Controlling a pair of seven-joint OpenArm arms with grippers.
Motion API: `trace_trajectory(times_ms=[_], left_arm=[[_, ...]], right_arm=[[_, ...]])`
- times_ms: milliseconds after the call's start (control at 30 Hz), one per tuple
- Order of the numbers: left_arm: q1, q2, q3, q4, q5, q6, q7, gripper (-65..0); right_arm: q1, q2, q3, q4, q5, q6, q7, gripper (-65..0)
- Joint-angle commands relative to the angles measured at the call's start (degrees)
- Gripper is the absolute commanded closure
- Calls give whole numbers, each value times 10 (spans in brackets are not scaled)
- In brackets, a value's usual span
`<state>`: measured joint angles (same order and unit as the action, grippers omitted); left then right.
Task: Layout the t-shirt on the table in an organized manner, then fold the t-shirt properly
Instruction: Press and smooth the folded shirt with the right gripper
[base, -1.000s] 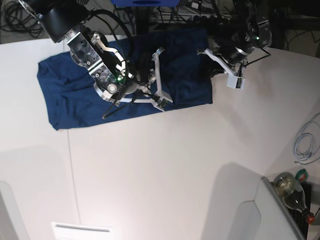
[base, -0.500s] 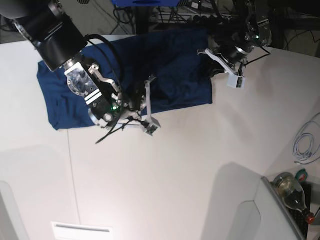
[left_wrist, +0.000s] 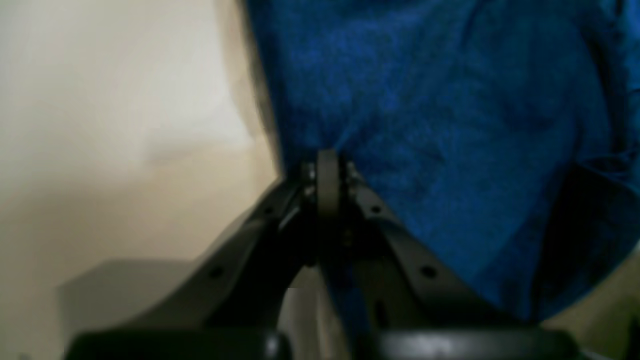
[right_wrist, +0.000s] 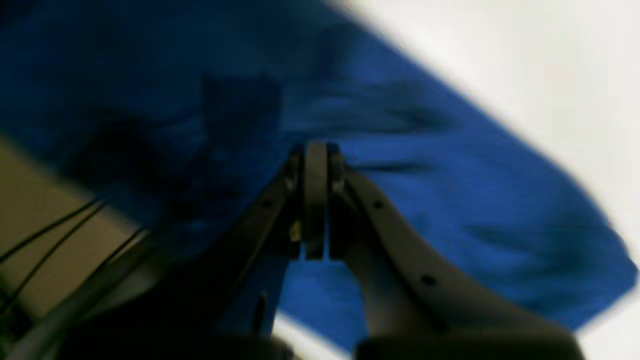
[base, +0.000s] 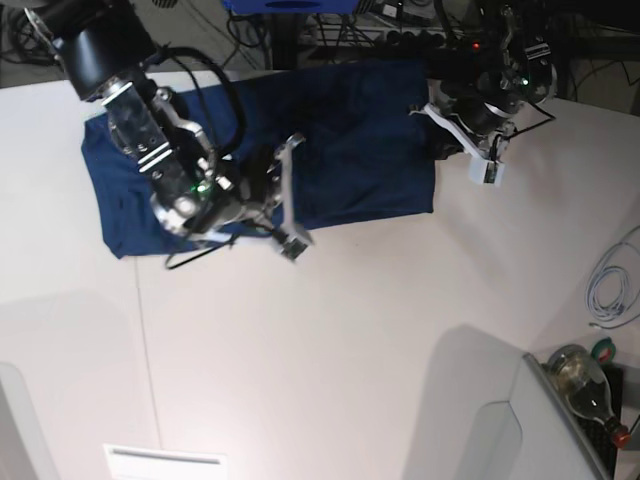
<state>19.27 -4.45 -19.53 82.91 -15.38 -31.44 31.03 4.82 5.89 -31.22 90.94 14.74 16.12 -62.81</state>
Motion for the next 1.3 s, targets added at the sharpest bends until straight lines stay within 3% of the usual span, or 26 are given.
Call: trace_trajectory(times_ms=[0,300,667,900,1000,1133,1267], left_arm=[[-1,-3,-1,17,-8,-3,-7,0],[-26,-3,1,-16,-4,-3,-7,0],[-41,-6,5,-73,-4,-3,-11,0],[-45,-7,0,-81,-4,-3,-11,0],[-64,-24,0,-84,-4,-3,-12,0],[-101,-46,6,-113,-4,37,-12,0],[-146,-50,3,-137,-4,46,-12,0]], right_arm=[[16,-7,-11,1,1,2,11,-2],[46,-73,-96,-183,2,2,74,-2],[14,-51,-127,-127,3,3,51,-2],[61,-50,-125,-168,1,3,56,-2],[87,-50,-125,-216,1,3,83,-2],[122,-53,-125,-304,1,3,127,-2],[147,-53,-124,-352,1,1,165,-2]])
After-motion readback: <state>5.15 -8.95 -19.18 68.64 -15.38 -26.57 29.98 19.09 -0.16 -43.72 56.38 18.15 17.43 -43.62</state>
